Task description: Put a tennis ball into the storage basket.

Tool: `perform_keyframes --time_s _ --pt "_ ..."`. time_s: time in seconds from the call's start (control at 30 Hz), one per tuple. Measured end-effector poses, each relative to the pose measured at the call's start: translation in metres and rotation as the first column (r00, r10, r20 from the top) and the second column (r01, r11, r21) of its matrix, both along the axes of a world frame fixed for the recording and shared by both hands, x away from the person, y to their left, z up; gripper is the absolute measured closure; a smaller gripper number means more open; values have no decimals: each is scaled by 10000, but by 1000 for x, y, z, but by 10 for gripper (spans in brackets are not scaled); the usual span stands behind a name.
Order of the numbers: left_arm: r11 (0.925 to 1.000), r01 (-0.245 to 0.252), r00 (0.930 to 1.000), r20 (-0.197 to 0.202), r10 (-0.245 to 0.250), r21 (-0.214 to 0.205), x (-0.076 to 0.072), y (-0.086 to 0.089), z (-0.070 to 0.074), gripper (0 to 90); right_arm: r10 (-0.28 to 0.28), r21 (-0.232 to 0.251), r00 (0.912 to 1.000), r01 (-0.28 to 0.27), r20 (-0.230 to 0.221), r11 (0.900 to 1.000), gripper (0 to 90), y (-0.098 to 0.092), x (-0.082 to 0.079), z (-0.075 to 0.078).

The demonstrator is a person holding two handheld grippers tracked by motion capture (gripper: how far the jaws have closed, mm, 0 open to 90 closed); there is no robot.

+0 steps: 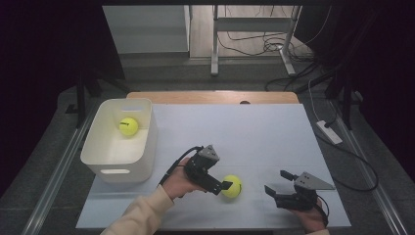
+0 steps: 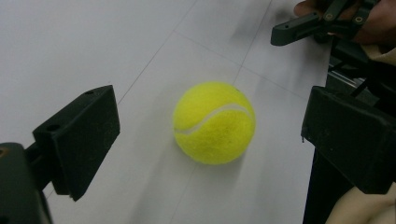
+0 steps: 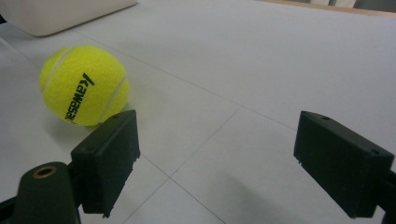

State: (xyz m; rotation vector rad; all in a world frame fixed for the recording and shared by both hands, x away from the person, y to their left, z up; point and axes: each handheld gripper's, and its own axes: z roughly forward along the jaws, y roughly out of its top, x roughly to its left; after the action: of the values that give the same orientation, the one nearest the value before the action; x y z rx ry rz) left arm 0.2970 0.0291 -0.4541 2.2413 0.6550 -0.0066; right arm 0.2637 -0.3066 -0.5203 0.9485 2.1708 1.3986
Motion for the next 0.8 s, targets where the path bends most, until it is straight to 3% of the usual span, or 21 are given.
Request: perform_keyframes --time_s 0.8 --pt "9963 370 9989 -302 -348 777 4 -27 -23 45 15 -14 10000 -15 17 10000 141 0 0 0"
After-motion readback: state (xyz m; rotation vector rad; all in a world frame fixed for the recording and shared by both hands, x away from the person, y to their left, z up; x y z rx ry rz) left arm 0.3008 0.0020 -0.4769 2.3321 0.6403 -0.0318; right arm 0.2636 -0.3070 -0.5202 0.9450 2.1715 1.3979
